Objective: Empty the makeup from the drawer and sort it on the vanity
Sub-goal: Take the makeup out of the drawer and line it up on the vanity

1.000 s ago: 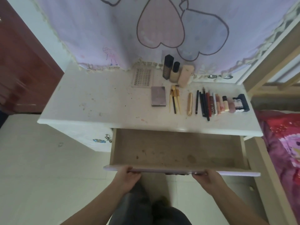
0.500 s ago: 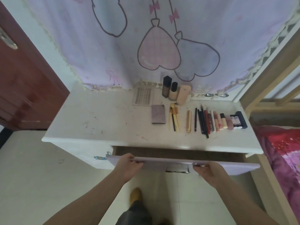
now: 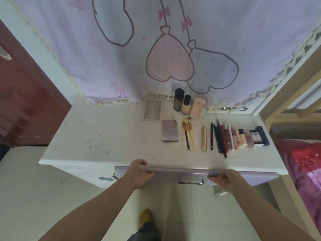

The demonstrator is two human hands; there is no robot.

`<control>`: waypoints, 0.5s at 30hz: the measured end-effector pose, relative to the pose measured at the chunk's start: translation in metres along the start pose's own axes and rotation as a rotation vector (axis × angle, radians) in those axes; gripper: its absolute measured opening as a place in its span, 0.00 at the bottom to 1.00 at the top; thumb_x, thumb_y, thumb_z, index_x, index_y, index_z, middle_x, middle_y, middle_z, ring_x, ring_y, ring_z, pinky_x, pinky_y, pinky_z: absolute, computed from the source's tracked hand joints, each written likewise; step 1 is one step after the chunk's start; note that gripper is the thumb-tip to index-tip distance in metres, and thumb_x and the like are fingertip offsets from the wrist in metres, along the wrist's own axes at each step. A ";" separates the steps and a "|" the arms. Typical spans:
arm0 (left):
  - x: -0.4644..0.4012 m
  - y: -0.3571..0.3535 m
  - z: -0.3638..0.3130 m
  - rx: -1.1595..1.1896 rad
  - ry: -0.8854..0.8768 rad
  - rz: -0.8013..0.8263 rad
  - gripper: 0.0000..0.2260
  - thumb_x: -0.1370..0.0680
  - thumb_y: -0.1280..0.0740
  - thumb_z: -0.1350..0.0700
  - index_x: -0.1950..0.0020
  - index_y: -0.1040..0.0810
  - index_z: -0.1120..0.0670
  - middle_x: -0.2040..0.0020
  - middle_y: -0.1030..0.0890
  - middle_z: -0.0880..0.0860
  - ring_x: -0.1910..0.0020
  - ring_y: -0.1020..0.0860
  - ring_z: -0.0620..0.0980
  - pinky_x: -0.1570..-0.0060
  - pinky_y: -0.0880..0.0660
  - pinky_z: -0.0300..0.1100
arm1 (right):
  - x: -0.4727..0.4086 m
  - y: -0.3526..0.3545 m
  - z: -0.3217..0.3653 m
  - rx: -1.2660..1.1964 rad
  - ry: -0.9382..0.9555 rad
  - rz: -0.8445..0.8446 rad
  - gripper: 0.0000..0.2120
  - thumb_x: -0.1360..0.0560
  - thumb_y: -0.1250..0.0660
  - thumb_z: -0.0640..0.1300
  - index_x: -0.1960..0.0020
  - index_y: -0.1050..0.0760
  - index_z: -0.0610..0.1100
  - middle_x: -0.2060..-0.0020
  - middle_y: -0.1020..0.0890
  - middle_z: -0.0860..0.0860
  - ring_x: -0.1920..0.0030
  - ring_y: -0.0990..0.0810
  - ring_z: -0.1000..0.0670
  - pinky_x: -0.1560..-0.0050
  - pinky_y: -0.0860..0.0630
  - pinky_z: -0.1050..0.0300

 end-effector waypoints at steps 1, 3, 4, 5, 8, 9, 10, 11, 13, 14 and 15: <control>0.001 0.000 0.001 -0.027 0.004 0.011 0.11 0.28 0.44 0.65 0.50 0.43 0.56 0.48 0.41 0.57 0.51 0.39 0.55 0.51 0.39 0.45 | 0.001 0.002 -0.001 0.047 0.009 0.046 0.26 0.26 0.57 0.25 0.34 0.33 0.39 0.40 0.28 0.40 0.38 0.28 0.45 0.37 0.29 0.49; 0.006 0.000 0.003 -0.141 0.013 0.017 0.06 0.26 0.44 0.65 0.53 0.40 0.57 0.54 0.37 0.57 0.56 0.35 0.55 0.55 0.35 0.43 | 0.007 0.007 0.000 0.369 0.056 0.107 0.12 0.23 0.50 0.28 0.50 0.28 0.37 0.54 0.24 0.40 0.56 0.23 0.45 0.56 0.22 0.53; 0.008 0.000 0.005 -0.241 0.016 0.001 0.04 0.25 0.45 0.64 0.56 0.39 0.56 0.58 0.36 0.56 0.60 0.34 0.54 0.58 0.33 0.43 | 0.009 0.012 0.002 0.573 0.089 0.110 0.08 0.22 0.46 0.31 0.51 0.28 0.35 0.56 0.23 0.39 0.58 0.23 0.43 0.59 0.21 0.51; 0.012 0.000 0.006 -0.378 0.012 -0.026 0.05 0.23 0.45 0.64 0.58 0.38 0.56 0.63 0.35 0.56 0.64 0.33 0.53 0.62 0.32 0.44 | 0.012 0.015 0.004 0.752 0.112 0.125 0.08 0.21 0.43 0.34 0.48 0.27 0.33 0.55 0.22 0.38 0.57 0.22 0.41 0.58 0.21 0.49; 0.033 -0.014 0.004 -0.881 -0.014 -0.065 0.07 0.21 0.45 0.61 0.58 0.33 0.57 0.68 0.28 0.55 0.72 0.28 0.51 0.70 0.31 0.38 | 0.041 0.002 0.016 1.358 0.175 0.164 0.14 0.20 0.42 0.42 0.38 0.28 0.37 0.46 0.19 0.40 0.48 0.20 0.43 0.51 0.22 0.49; 0.041 -0.024 0.000 -1.069 -0.062 -0.063 0.05 0.21 0.43 0.60 0.56 0.30 0.57 0.65 0.25 0.55 0.69 0.25 0.51 0.67 0.29 0.39 | 0.054 -0.010 0.020 1.538 0.218 0.187 0.14 0.19 0.43 0.42 0.37 0.29 0.38 0.43 0.20 0.41 0.45 0.20 0.43 0.48 0.22 0.49; 0.049 -0.036 -0.005 -1.227 -0.128 -0.047 0.04 0.21 0.41 0.58 0.52 0.28 0.57 0.60 0.22 0.55 0.64 0.22 0.50 0.62 0.27 0.40 | 0.068 -0.024 0.025 1.680 0.287 0.211 0.14 0.19 0.43 0.41 0.36 0.29 0.37 0.41 0.21 0.41 0.43 0.20 0.43 0.45 0.22 0.49; 0.057 -0.052 -0.011 -1.342 -0.206 -0.017 0.06 0.20 0.41 0.57 0.48 0.26 0.57 0.55 0.21 0.54 0.58 0.21 0.50 0.58 0.26 0.41 | 0.080 -0.040 0.029 1.793 0.383 0.229 0.15 0.19 0.44 0.41 0.36 0.29 0.37 0.40 0.21 0.40 0.41 0.21 0.42 0.43 0.24 0.49; 0.073 -0.087 -0.021 -1.474 -0.374 0.056 0.11 0.19 0.42 0.55 0.41 0.27 0.57 0.49 0.21 0.54 0.51 0.21 0.51 0.52 0.25 0.43 | 0.108 -0.070 0.036 1.976 0.613 0.211 0.17 0.19 0.46 0.44 0.35 0.29 0.37 0.38 0.23 0.40 0.38 0.24 0.42 0.39 0.28 0.50; 0.082 -0.104 -0.026 -1.516 -0.479 0.077 0.12 0.19 0.43 0.55 0.39 0.27 0.57 0.47 0.21 0.55 0.49 0.22 0.52 0.51 0.26 0.43 | 0.120 -0.082 0.039 2.045 0.739 0.171 0.18 0.18 0.47 0.47 0.34 0.29 0.39 0.37 0.24 0.42 0.37 0.26 0.42 0.38 0.31 0.50; 0.092 -0.120 -0.031 -1.558 -0.611 0.079 0.13 0.19 0.44 0.55 0.38 0.27 0.58 0.47 0.22 0.55 0.47 0.22 0.52 0.50 0.27 0.43 | 0.131 -0.091 0.040 2.077 0.883 0.119 0.20 0.18 0.49 0.50 0.33 0.31 0.42 0.36 0.25 0.43 0.36 0.27 0.43 0.38 0.33 0.51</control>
Point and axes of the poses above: each hand's wrist, its own x-axis away from the middle knuckle, its own y-axis out of the back of the hand, z = x × y, the point moved 3 cm from there along -x, towards the middle knuckle
